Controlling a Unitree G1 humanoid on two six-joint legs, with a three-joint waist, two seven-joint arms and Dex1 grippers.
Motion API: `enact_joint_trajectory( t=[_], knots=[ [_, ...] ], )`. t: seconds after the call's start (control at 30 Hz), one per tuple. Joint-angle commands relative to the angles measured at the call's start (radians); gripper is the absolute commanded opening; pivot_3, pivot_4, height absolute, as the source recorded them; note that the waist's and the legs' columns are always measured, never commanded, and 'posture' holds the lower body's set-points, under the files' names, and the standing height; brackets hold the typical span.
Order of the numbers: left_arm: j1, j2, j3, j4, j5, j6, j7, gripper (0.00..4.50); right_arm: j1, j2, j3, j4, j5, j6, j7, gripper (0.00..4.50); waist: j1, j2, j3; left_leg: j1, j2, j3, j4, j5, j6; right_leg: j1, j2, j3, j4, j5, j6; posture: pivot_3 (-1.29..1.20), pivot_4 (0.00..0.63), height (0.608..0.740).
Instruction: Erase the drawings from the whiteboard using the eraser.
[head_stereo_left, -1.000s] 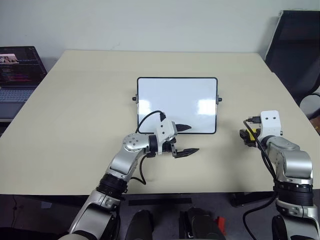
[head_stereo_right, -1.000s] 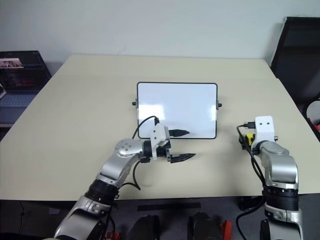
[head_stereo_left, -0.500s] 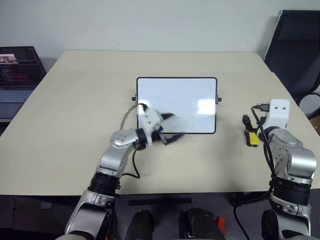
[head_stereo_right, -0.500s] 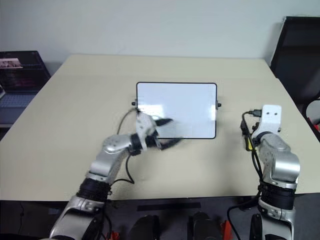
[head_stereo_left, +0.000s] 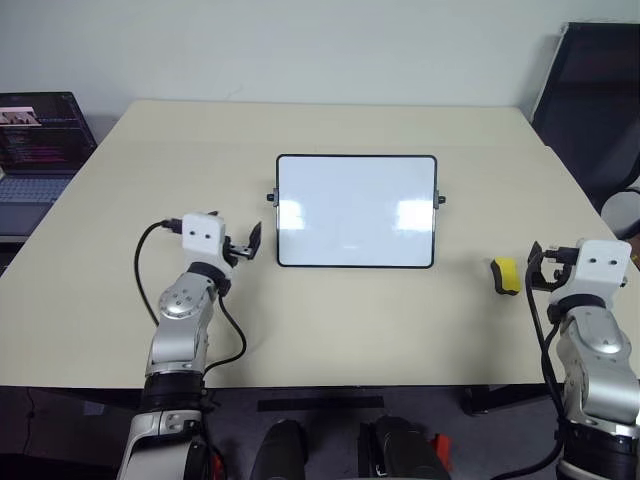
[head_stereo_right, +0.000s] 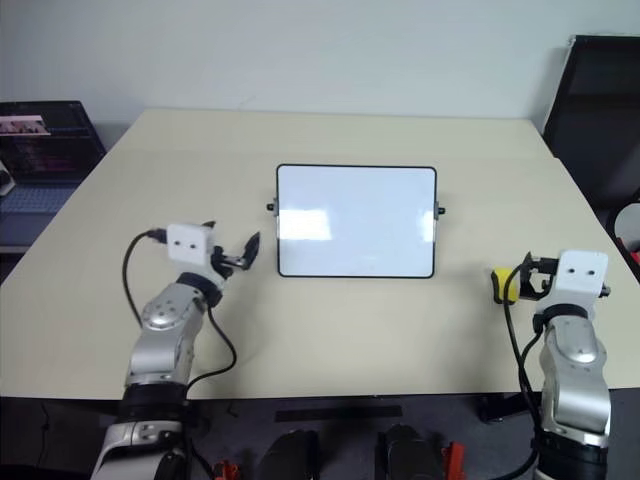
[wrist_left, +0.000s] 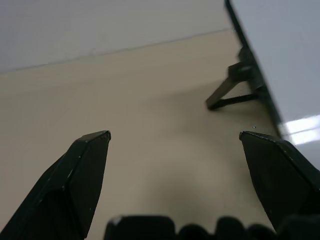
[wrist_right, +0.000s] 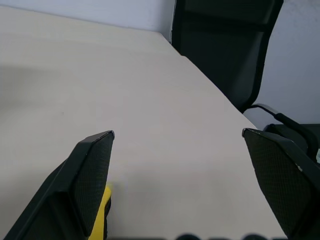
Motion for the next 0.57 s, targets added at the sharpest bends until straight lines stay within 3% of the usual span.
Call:
enact_joint_trajectory(
  t=[0.03,0.57],
  knots=[
    [0.029,0.007,0.023,-0.058,0.003,-0.027,0.036,4.5,0.034,0.01,-0.036,0.007,0.003,-0.107,-0.022,4.48,0.002,0.0,0.0,0.0,0.0,0.0,0.0,0.0,0.0,0.001,0.0,0.0,0.0,0.0,0.0,0.0,0.15,0.74],
    [0.025,0.003,-0.031,-0.113,-0.005,0.038,0.011,4.5,0.127,-0.006,-0.105,0.021,0.02,-0.142,-0.057,4.48,0.006,0.0,0.0,0.001,0.0,0.001,0.0,0.0,0.0,0.001,0.0,0.001,-0.001,0.0,0.0,0.0,0.15,0.74]
  ],
)
